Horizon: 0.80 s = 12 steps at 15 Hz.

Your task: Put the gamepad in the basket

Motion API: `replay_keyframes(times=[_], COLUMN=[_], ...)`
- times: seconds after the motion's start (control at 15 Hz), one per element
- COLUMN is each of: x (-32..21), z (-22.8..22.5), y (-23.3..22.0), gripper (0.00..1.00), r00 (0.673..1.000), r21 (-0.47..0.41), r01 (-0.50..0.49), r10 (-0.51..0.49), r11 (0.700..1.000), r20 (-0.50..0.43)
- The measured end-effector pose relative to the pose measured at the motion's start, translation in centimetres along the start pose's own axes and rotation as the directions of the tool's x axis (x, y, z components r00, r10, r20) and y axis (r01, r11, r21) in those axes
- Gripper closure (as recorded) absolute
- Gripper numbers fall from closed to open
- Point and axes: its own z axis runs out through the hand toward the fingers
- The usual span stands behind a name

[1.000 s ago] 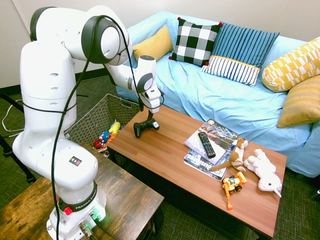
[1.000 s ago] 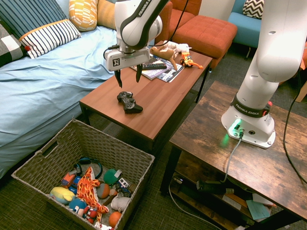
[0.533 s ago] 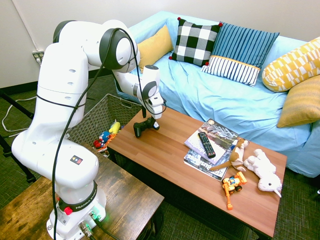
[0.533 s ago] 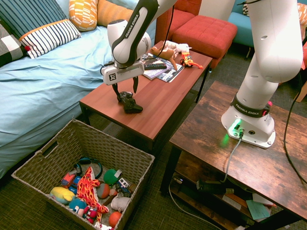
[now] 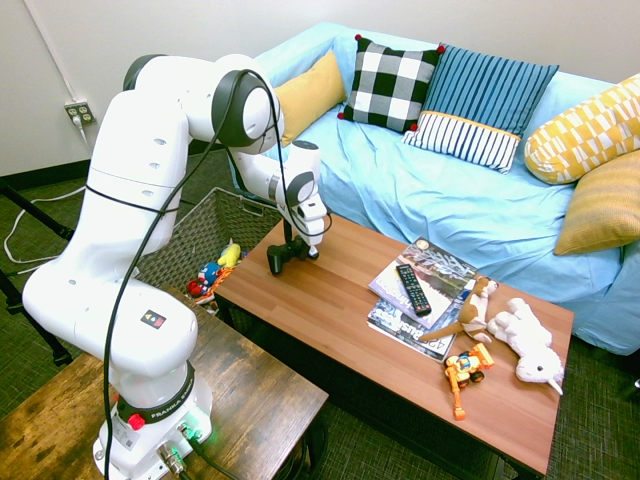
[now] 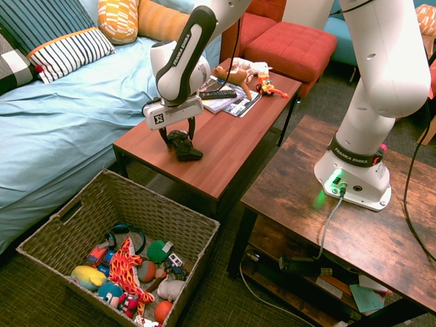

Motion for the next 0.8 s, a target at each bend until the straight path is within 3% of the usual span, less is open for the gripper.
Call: replay_keyframes(times=[0.8], x=[-1.2], z=[0.4], y=[-0.6], gripper=[1.00], r00=[0.998], r21=[-0.002], r01=[0.053], r10=[-0.053], r11=[0.999], r20=[0.024])
